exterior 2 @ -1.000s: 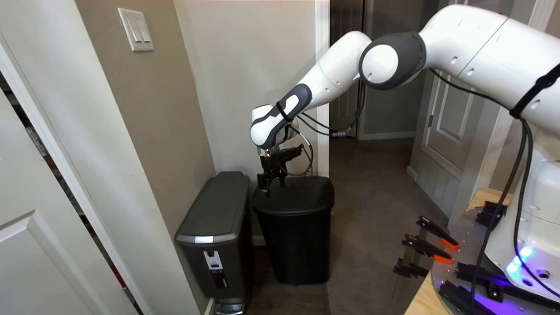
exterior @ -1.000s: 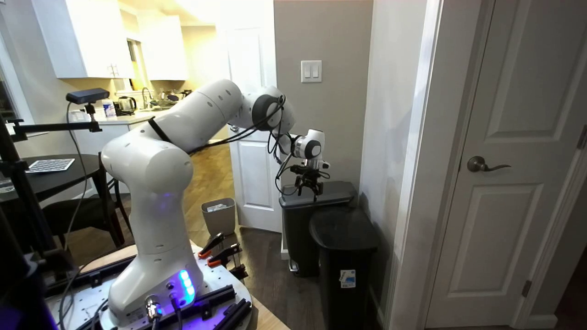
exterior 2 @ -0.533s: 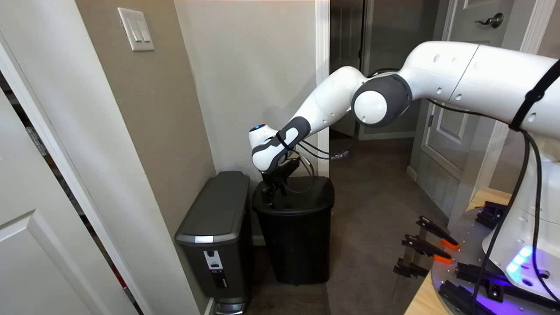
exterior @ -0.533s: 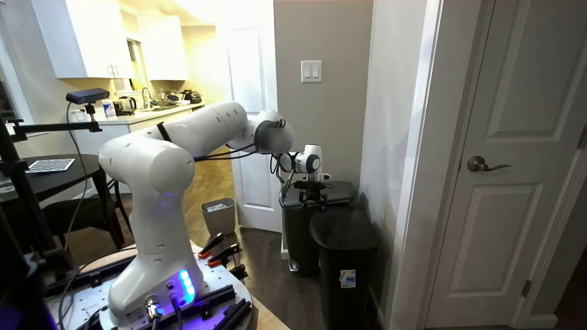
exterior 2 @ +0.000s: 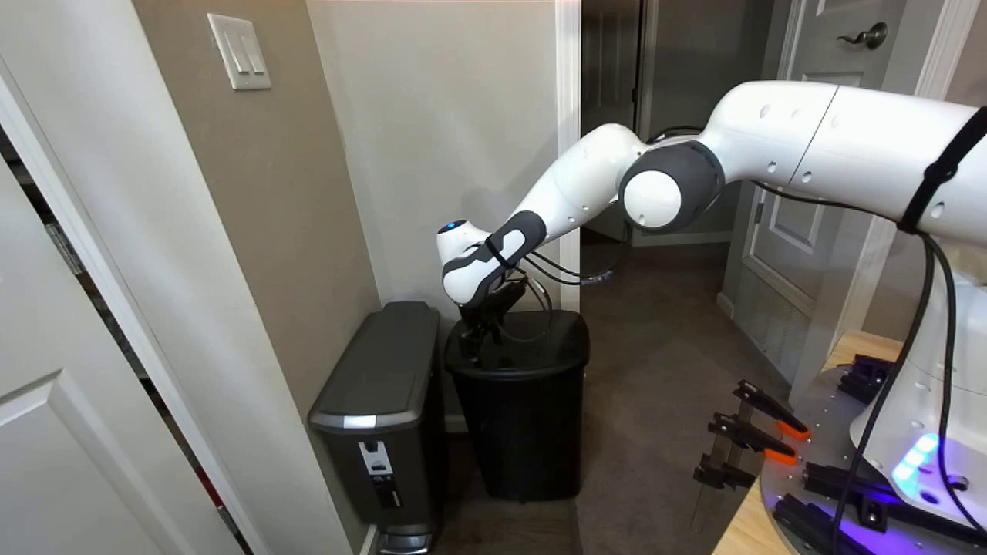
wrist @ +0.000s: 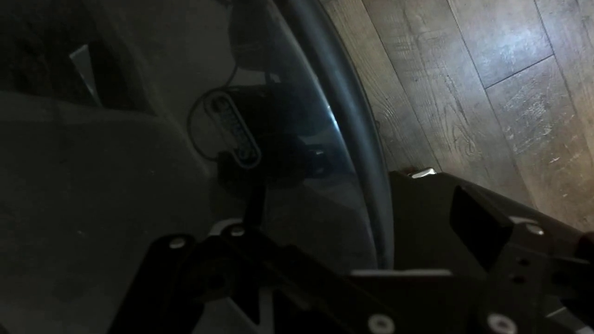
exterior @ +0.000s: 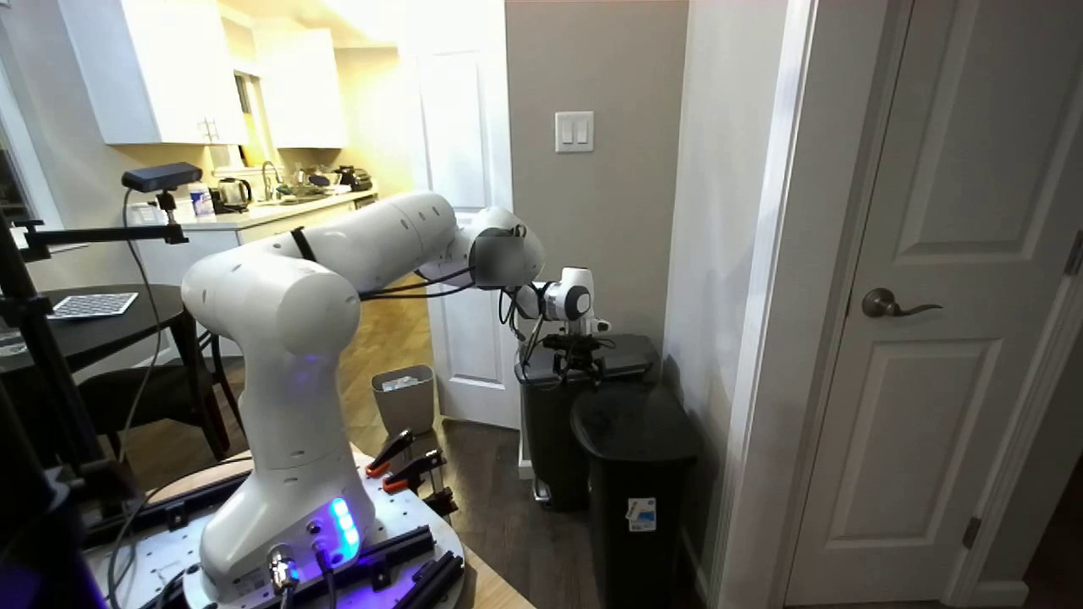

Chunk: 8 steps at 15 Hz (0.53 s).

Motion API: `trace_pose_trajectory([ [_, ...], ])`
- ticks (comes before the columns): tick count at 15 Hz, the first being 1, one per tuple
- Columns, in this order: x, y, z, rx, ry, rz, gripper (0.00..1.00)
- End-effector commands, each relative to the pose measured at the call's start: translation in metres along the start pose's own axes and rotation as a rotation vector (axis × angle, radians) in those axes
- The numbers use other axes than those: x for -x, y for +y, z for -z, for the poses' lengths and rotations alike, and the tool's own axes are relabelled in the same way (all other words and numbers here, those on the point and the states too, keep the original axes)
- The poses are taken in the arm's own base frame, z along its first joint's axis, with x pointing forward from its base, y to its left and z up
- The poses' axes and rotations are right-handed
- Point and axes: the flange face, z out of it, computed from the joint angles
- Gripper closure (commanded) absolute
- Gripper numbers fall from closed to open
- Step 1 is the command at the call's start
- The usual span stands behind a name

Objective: Open the black bin lid fully upwards

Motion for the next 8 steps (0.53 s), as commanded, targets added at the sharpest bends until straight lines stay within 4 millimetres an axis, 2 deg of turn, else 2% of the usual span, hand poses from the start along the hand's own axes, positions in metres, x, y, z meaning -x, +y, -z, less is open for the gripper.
trace_pose_trajectory([
  [1, 0.0, 0.0, 0.0, 0.0, 0.0, 0.0, 0.0],
  [5, 0.0, 0.0, 0.0, 0.0, 0.0, 0.0, 0.0],
  [8, 0.001, -0.019, -0.001, 0.111, 0.006, 0.0, 0.0],
])
